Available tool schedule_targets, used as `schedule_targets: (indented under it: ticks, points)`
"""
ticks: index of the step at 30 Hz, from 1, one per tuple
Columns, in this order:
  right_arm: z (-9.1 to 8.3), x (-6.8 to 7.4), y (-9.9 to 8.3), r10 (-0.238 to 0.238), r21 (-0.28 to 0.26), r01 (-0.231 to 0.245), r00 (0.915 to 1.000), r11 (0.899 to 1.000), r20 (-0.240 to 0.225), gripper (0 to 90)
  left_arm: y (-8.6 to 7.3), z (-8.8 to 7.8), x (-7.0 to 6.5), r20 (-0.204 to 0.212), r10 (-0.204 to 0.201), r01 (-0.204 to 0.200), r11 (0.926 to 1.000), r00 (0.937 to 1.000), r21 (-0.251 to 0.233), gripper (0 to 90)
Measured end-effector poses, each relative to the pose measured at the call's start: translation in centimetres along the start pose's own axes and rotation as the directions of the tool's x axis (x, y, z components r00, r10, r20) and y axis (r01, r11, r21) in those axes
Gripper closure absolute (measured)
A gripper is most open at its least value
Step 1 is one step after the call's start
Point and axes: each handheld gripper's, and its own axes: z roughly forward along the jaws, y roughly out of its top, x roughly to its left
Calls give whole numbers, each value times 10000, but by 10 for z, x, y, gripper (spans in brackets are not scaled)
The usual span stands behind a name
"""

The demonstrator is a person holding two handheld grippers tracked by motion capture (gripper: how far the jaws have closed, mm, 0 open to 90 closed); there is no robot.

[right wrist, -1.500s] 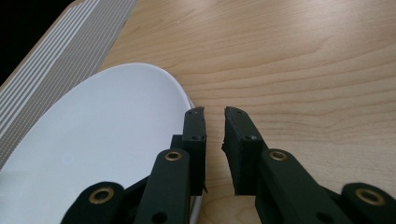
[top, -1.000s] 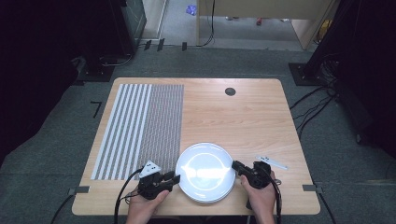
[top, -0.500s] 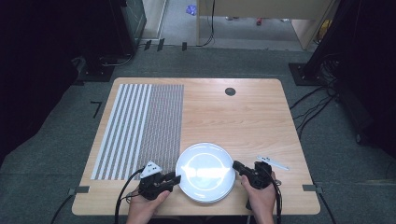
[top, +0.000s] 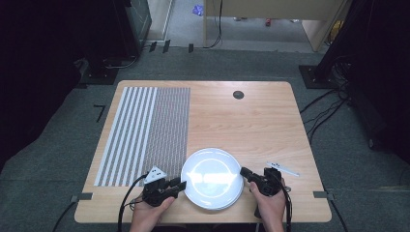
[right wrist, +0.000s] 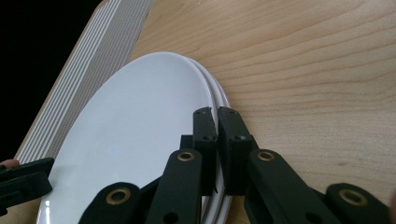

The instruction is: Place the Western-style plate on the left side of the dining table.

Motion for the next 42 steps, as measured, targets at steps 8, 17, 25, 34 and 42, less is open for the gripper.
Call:
schedule_targets:
  ticks: [8, 17, 25, 34, 42]
  points:
    - [-1, -1, 0, 134, 59, -134, 9999, 9999, -73, 873, 1, -2, -2, 20, 47, -46, 10000, 10000, -73, 662]
    - [-1, -3, 0, 299, 68, -297, 9994, 9995, -198, 875, 1, -2, 0, 76, -32, 32, 10000, 10000, -69, 644]
    - [-1, -3, 0, 287, 59, -286, 9994, 9996, -215, 876, 0, 0, 1, 51, -71, 70, 9999, 10000, 113, 616]
    - [-1, -3, -1, 306, 55, -304, 9992, 9995, -251, 876, 0, 1, 1, 85, -135, 134, 9998, 9999, 133, 612]
    - [-1, -3, -1, 279, 65, -277, 9991, 9996, -315, 876, 0, 0, 2, 67, -128, 127, 9999, 9999, 104, 615]
